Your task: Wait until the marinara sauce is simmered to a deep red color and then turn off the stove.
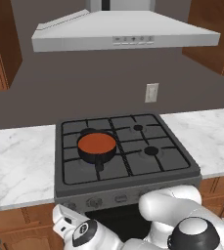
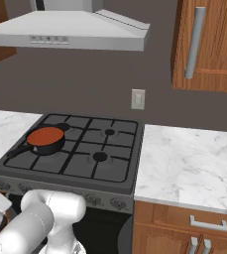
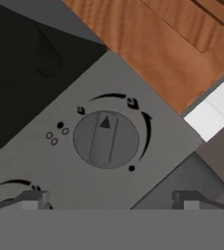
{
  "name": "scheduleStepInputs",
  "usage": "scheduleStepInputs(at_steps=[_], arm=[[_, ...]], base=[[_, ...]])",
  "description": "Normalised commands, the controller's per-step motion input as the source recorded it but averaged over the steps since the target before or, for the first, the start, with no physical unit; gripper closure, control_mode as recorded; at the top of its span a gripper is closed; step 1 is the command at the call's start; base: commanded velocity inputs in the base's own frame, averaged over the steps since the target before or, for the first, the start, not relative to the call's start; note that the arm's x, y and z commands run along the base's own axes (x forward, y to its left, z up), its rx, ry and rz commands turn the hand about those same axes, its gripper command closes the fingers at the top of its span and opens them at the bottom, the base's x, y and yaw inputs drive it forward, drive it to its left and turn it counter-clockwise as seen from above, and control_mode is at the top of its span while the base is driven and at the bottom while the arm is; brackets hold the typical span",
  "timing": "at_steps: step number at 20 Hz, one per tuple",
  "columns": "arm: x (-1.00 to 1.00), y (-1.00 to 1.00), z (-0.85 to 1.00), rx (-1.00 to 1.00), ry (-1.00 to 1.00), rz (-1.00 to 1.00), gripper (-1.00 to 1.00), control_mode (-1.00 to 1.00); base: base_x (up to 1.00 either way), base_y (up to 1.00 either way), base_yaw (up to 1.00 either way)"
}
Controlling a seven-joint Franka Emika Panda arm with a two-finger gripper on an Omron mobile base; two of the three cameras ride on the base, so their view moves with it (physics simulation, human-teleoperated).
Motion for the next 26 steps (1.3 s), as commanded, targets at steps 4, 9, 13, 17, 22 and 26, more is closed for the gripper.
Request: scheduleStepInputs(at_steps=[4,9,13,17,22,26], arm=[[0.09,0.0,-0.1,0.0,0.0,0.0,-1.0,-1.0],[0.06,0.0,-0.12,0.0,0.0,0.0,-1.0,-1.0],[0.05,0.04,-0.07,0.0,0.0,0.0,-1.0,-1.0],[0.05,0.03,-0.01,0.0,0.0,0.0,-1.0,-1.0],[0.03,0.04,0.0,0.0,0.0,0.0,-1.0,-1.0],[0.03,0.02,0.0,0.0,0.0,0.0,-1.0,-1.0]], base=[[0.0,0.0,0.0],[0.0,0.0,0.0],[0.0,0.0,0.0],[0.0,0.0,0.0],[0.0,0.0,0.0],[0.0,0.0,0.0]])
